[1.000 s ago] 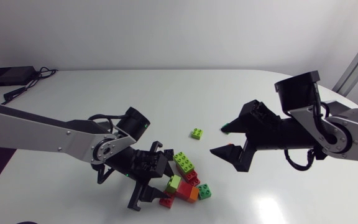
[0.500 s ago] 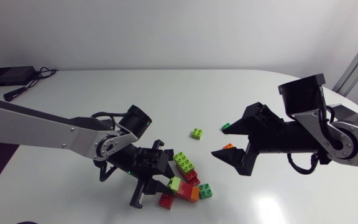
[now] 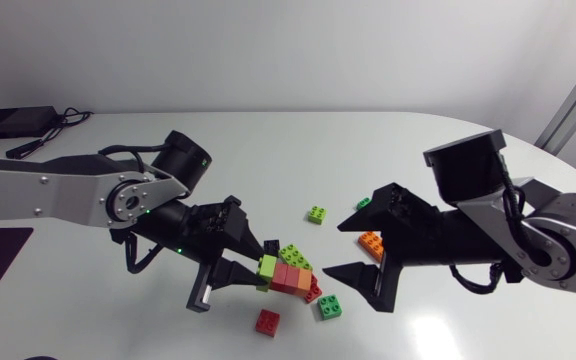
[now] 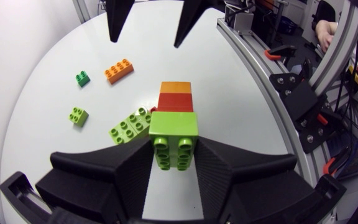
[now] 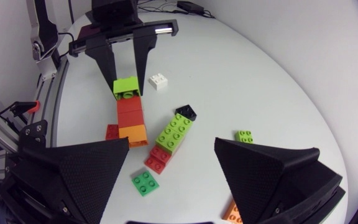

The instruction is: Separate the duplo bricks

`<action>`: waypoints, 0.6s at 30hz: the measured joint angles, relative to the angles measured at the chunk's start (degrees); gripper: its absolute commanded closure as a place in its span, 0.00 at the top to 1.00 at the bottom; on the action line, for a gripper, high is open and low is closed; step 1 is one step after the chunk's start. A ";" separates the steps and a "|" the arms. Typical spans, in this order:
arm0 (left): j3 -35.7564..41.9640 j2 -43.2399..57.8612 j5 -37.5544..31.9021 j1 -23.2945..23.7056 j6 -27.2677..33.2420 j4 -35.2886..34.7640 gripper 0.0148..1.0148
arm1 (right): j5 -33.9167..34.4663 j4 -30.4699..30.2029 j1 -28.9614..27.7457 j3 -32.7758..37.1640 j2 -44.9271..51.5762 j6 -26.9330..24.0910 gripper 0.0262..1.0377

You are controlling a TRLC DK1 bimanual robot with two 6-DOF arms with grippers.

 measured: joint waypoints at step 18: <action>4.22 -2.19 0.72 -5.22 -5.25 -2.93 0.28 | 1.95 -0.22 8.26 -1.57 -1.27 1.36 0.95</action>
